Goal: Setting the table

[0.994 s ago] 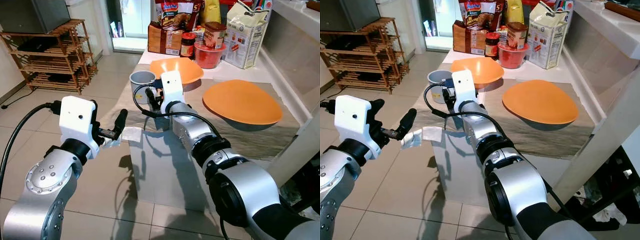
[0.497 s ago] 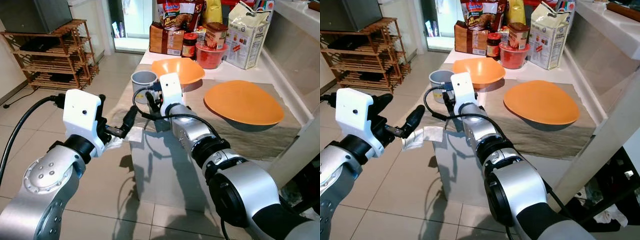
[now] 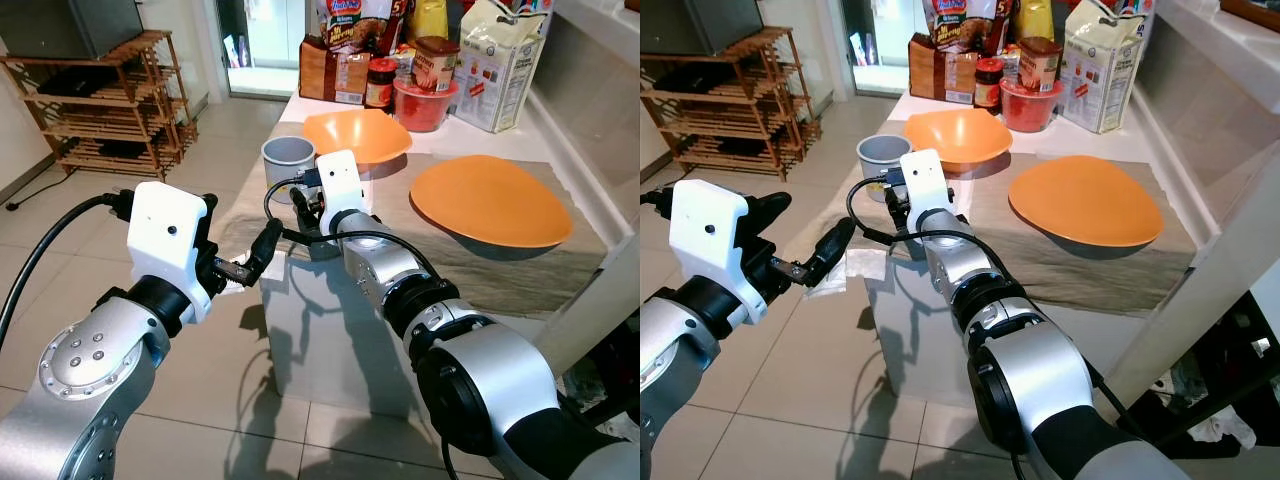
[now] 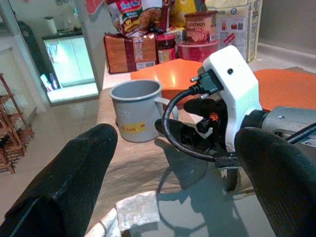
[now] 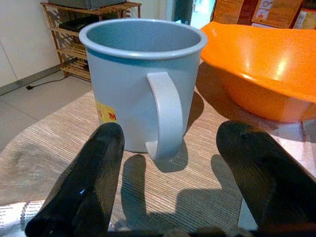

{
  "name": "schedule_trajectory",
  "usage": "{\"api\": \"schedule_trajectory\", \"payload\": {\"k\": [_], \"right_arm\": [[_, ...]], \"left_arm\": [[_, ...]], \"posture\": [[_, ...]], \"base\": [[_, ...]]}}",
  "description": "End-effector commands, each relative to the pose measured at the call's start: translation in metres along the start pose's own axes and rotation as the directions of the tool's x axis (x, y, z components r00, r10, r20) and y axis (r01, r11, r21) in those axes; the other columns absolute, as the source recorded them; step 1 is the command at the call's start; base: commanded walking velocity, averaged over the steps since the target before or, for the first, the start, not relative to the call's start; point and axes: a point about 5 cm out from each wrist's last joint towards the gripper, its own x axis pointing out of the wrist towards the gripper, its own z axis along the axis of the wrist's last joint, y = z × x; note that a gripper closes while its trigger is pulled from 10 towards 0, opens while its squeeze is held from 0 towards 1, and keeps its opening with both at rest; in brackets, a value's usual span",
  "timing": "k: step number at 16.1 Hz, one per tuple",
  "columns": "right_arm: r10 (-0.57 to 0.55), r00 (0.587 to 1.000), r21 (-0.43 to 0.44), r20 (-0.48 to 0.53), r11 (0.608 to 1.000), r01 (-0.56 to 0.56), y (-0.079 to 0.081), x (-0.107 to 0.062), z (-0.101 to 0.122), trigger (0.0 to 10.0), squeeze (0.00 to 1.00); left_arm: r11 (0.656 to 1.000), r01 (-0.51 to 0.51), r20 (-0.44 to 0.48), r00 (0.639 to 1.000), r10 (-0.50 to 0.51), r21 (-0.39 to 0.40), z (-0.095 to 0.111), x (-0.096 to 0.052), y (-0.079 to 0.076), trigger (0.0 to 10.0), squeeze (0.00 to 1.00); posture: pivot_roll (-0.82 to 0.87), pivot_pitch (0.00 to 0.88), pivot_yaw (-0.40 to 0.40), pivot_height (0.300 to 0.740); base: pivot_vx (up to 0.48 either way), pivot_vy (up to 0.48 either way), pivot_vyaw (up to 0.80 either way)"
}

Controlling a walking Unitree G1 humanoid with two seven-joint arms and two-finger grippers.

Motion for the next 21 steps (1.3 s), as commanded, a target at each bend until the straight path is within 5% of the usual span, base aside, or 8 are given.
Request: {"api": "schedule_trajectory", "payload": {"k": [1,3,4,21], "right_arm": [[0.004,1.0,-0.016,-0.015,1.0,-0.004,0.001,-0.001,-0.004,10.0,0.0],[0.001,1.0,-0.029,-0.008,1.0,-0.001,0.001,0.0,-0.003,10.0,0.0],[0.001,1.0,-0.026,-0.006,1.0,-0.001,0.001,0.0,-0.002,0.0,0.0],[-0.014,0.998,-0.027,0.063,1.0,0.016,-0.004,0.0,0.006,0.0,0.0]], "left_arm": [[1.0,-0.001,0.007,1.0,0.001,0.012,0.003,-0.004,-0.001,10.0,0.0],[1.0,0.001,0.009,1.0,-0.001,0.013,0.005,-0.005,-0.002,10.0,0.0],[1.0,0.0,0.009,1.0,0.0,0.012,0.005,-0.006,-0.002,10.0,0.0],[1.0,-0.01,0.002,1.0,0.01,0.004,0.004,-0.008,-0.004,10.0,0.0]], "posture": [[0.34,0.083,0.004,0.74],[0.34,0.09,0.004,0.74],[0.34,0.092,0.004,0.74],[0.33,0.109,0.001,0.74]], "base": [[0.0,0.0,0.0],[0.0,0.0,0.0],[0.0,0.0,0.0],[0.0,0.0,0.0]]}}
